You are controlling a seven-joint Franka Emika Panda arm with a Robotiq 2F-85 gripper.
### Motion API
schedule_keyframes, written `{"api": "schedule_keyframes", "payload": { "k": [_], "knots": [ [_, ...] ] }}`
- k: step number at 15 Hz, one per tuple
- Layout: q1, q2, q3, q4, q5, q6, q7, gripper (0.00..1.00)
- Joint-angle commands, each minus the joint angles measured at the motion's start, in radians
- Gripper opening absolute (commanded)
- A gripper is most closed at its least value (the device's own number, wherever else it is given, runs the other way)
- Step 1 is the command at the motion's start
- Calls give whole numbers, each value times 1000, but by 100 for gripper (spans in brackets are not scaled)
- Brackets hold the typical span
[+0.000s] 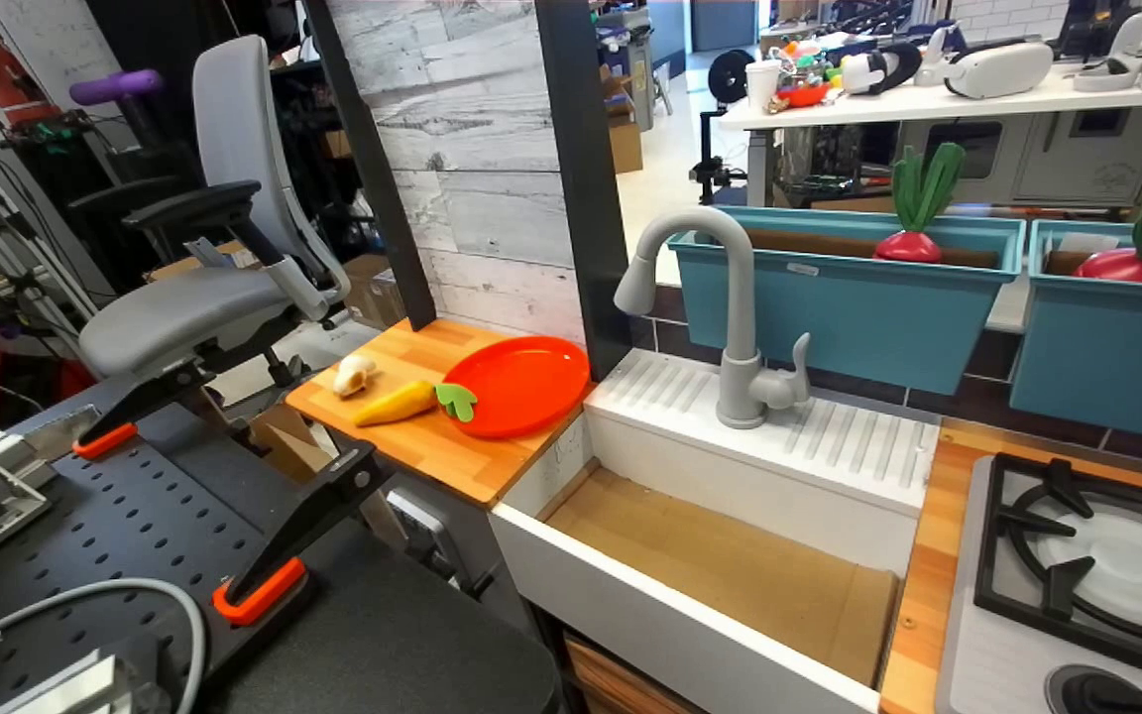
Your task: Slide the spout to the right, then put the stuffed carrot on the plate then back on the counter
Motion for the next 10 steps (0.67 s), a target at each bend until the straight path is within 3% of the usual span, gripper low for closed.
{"api": "schedule_keyframes", "payload": {
  "k": [1, 7, 10],
  "knots": [
    [-8, 210, 19, 147, 146, 40, 25, 100],
    [-64, 478, 45, 356, 308, 80, 106, 100],
    [-95, 564, 63, 410, 373, 172, 160, 100]
  ]
}}
